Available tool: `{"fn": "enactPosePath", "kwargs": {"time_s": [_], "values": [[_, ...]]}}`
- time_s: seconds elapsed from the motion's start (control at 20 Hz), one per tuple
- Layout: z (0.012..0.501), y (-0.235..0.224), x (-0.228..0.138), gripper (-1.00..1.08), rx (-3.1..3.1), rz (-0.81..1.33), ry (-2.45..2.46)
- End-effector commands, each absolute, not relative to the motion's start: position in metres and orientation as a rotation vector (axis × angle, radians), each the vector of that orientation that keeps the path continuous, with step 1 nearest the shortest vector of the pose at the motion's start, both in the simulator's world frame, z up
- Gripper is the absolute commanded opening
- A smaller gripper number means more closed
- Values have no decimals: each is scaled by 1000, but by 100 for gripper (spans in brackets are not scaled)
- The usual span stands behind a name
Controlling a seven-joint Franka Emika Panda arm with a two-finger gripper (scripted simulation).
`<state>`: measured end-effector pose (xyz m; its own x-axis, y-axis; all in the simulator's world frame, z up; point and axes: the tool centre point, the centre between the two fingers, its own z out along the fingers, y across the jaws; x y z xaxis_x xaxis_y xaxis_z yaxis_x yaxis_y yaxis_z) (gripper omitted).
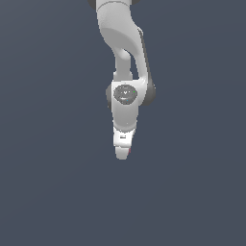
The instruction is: Pick up the object and move it to a goal position.
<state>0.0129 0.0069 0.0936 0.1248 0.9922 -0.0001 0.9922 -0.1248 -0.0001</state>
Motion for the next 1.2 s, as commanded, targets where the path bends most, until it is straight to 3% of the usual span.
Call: {"fn": "enactPosePath", "kwargs": {"time_s": [0.0, 0.75, 0.8, 1.15], "values": [[92, 7, 13, 100, 2356, 0, 2078], [43, 7, 13, 100, 2351, 0, 2084], [43, 7, 13, -100, 2351, 0, 2084], [43, 7, 13, -100, 2351, 0, 2084]]}}
